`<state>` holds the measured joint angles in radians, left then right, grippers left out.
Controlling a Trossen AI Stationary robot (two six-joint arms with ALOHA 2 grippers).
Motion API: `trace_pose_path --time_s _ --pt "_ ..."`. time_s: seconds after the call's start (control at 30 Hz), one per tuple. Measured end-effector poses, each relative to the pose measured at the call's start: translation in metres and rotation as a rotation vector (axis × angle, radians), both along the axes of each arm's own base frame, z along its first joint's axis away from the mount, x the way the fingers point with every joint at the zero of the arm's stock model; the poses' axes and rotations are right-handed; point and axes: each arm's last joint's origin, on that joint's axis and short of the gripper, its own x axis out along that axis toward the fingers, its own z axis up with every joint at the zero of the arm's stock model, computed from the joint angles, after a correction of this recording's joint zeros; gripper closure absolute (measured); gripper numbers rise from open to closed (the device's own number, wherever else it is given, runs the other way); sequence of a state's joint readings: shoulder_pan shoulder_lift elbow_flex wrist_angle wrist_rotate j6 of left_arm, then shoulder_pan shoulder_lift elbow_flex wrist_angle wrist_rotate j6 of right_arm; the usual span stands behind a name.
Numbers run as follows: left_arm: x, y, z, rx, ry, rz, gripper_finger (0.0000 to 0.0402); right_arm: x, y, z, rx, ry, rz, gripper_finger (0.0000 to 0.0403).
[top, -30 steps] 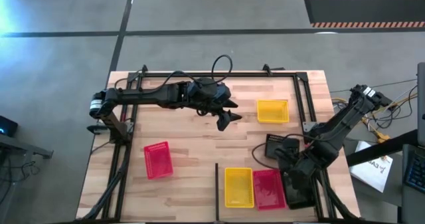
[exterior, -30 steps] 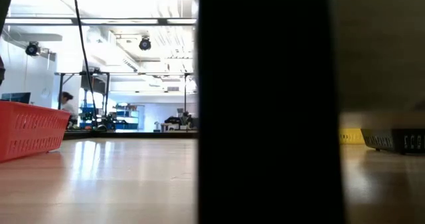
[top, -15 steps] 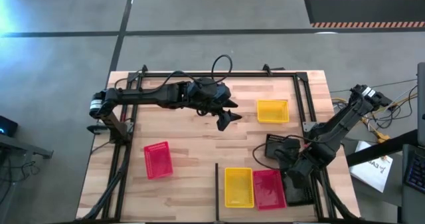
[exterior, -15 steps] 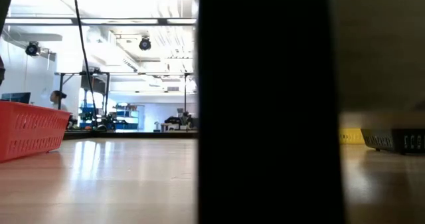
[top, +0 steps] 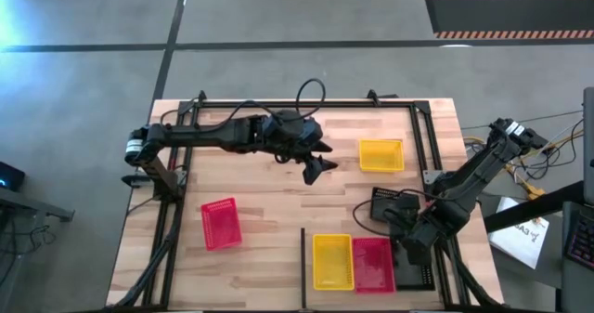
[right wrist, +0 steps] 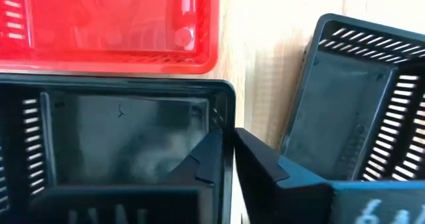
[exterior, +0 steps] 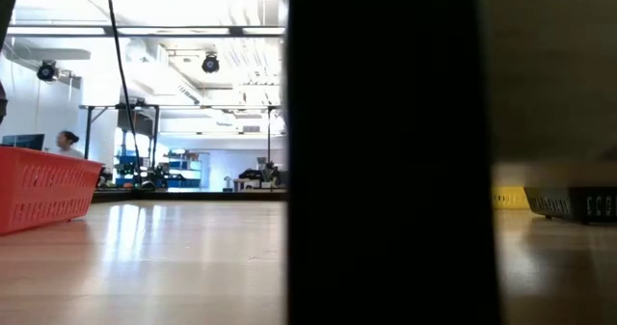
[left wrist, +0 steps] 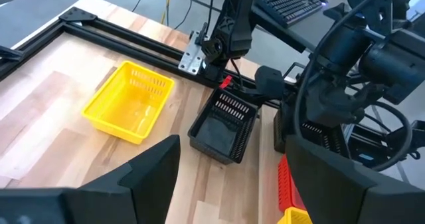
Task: Stack baskets on shelf by color
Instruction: Stack the top black bin on top of the black bin on the shelf, then stack the yellow bin on top of the yellow bins on the shelf
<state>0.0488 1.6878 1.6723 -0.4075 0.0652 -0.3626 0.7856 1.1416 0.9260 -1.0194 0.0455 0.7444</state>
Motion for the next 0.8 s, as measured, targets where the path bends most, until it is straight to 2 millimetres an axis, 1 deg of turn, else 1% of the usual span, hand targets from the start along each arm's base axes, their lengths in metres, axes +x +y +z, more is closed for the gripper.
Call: trace_pose_path --time_s 0.17,0.27,0.37,0.47,0.53,0.63,0.7,0.8 --pt "0.0 -0.004 -0.003 0.0 0.008 -0.011 0.0144 0.0 0.0 0.001 -0.003 -0.003 0.023 0.0302" --pt "0.001 -0.008 -0.003 -0.001 0.009 -0.021 0.0144 0.003 0.003 0.012 0.031 -0.031 0.004 0.0276" --pt "0.0 -0.011 -0.002 -0.016 0.005 -0.022 0.0144 0.006 0.005 0.029 0.066 -0.053 -0.054 0.0268" --pt "-0.004 -0.013 0.004 -0.022 -0.011 -0.023 0.0144 0.007 0.001 0.046 0.034 -0.073 -0.15 0.0273" --pt "-0.008 -0.014 0.01 -0.022 -0.027 -0.027 0.0144 0.007 -0.007 0.057 -0.041 -0.114 -0.245 0.028" --pt "-0.014 -0.016 0.015 -0.023 -0.032 -0.032 0.0144 0.009 -0.023 0.072 -0.162 -0.192 -0.445 0.0291" --pt "-0.019 -0.017 0.014 -0.03 0.015 -0.016 0.0144 0.012 -0.039 0.078 -0.226 -0.194 -0.577 0.0294" --pt "-0.028 -0.016 0.01 -0.03 0.093 0.018 0.0144 0.018 -0.07 0.079 -0.292 -0.135 -0.77 0.0296"
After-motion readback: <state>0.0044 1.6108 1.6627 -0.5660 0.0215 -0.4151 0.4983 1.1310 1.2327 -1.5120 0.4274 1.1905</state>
